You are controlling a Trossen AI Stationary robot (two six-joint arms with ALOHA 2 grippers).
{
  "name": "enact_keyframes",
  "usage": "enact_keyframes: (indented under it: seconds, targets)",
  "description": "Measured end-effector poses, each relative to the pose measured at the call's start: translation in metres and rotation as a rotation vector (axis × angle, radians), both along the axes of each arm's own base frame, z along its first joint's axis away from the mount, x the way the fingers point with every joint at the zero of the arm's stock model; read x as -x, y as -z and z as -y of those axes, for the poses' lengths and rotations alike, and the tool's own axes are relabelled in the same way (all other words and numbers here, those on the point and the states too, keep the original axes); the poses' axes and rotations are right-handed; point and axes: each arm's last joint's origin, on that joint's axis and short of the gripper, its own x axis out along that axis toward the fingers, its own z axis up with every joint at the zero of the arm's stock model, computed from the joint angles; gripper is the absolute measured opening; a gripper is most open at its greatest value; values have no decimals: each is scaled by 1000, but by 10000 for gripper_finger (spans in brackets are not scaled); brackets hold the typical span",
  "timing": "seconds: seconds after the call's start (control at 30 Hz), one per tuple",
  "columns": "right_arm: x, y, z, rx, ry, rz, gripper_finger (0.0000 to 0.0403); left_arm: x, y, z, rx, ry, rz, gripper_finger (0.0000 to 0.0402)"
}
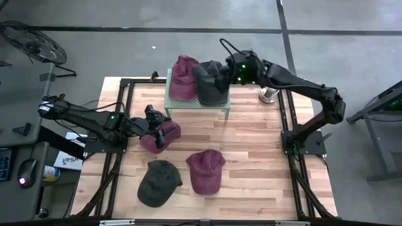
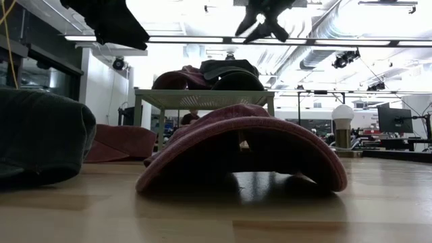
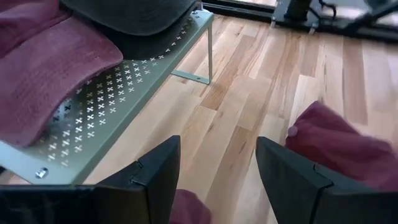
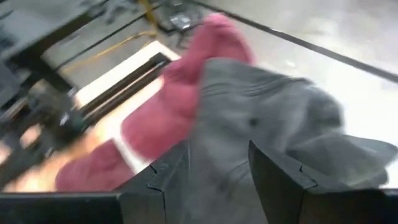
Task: Pick & Place hat
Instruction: Stack the top red cap on the red cap on the shelf
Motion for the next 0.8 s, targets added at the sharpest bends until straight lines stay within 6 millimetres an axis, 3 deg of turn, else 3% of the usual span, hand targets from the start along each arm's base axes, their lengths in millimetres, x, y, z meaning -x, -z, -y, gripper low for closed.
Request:
enact_keyframes:
  seconds: [0.2, 0.47, 0.8]
  targets:
    - [-1, -3, -33, 96, -183, -98, 158, -5, 5, 1, -72, 32, -56, 204]
    - [-3, 5, -82, 98, -325, -215, 158, -10, 12, 2, -127, 33, -119, 204]
    - [-3, 11, -147, 163, -421, -300, 154, 2, 27, 1, -33, 21, -278, 204]
